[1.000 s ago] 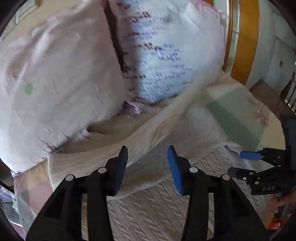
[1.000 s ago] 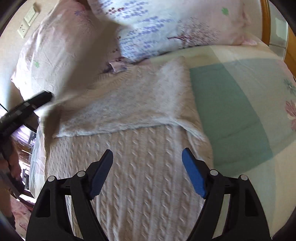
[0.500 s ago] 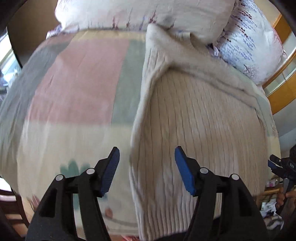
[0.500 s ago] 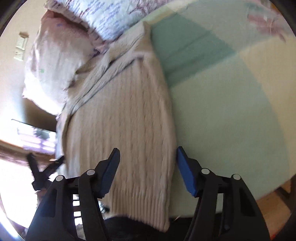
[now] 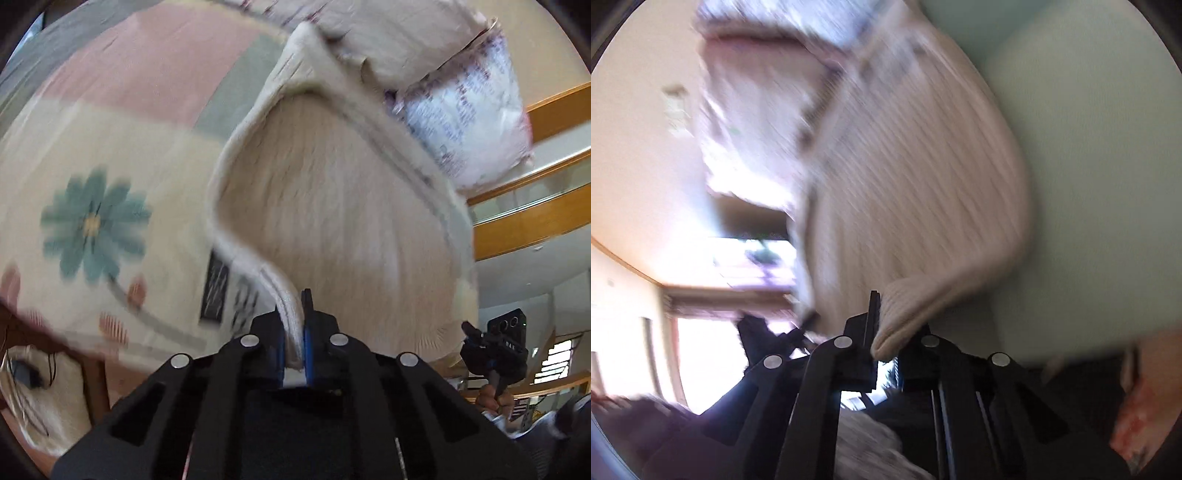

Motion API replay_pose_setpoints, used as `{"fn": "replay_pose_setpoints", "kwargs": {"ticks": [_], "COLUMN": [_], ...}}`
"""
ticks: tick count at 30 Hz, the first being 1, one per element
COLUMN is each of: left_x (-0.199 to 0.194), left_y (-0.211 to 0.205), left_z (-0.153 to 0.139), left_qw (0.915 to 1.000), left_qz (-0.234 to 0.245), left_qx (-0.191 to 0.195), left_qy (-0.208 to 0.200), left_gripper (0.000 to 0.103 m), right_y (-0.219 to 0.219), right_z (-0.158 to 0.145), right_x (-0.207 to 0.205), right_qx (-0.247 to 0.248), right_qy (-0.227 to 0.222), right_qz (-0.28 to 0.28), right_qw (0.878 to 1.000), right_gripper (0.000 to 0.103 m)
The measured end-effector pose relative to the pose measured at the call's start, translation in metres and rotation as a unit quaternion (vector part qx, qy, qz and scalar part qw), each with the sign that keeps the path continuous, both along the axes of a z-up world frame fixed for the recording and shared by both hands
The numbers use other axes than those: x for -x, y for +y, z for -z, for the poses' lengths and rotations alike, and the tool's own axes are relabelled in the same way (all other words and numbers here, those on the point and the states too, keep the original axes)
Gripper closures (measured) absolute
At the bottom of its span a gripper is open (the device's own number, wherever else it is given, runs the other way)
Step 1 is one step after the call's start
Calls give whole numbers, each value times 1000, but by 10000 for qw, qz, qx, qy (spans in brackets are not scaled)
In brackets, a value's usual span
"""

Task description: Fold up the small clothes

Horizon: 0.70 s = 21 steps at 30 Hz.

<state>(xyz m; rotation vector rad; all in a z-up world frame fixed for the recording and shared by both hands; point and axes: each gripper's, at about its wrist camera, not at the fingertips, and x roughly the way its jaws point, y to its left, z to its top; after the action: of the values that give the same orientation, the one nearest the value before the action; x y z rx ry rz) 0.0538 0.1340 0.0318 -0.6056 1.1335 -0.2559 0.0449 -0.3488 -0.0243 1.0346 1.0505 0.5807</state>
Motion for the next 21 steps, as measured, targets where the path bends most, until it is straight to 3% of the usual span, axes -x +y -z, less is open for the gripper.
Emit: {"fn": "replay_pose_setpoints", "kwargs": {"ticks": [4, 8, 9, 10, 11, 12, 13, 16, 19, 21], "left_x": [-79, -179, -210, -233, -258, -272, -282, -284, -280, -280], "left_y": [16, 19, 12, 5, -2, -5, -6, 5, 21, 27], "left_z": [-54, -98, -103, -104, -100, -95, -87, -69, -40, -24], "left_qw": [9956, 9851, 9821, 9813, 9818, 9818, 9806, 9830, 9904, 9953], "left_qz": [-15, -211, -210, -225, -281, -354, -451, -321, -87, -17], "left_qx": [-177, -434, -612, -714, -916, -1131, -1386, -1423, -1144, -810], "left_qy": [-918, -1649, -1768, -1773, -1642, -1484, -1313, -1114, -770, -529], "left_gripper": [96, 96, 91, 82, 69, 37, 31, 30, 31, 31], "right_y": [-19, -33, -35, -35, -36, -35, -35, -34, -30, -36], "right_z": [-58, -98, -101, -100, -94, -87, -80, -74, -81, -73], "right_x": [-70, -159, -180, -208, -222, -243, -255, -242, -211, -200], "right_qx": [-358, -398, -299, -171, -82, 159, 417, 126, 969, 902], "right_qy": [-1048, -1664, -1680, -1536, -1351, -1004, -625, -501, -642, -393], "right_qz": [581, 1143, 1291, 1484, 1603, 1719, 1818, 1777, 1542, 1467], "right_qw": [9922, 9786, 9768, 9768, 9777, 9799, 9805, 9827, 9812, 9843], "right_gripper": [96, 96, 96, 91, 63, 48, 35, 32, 29, 29]}}
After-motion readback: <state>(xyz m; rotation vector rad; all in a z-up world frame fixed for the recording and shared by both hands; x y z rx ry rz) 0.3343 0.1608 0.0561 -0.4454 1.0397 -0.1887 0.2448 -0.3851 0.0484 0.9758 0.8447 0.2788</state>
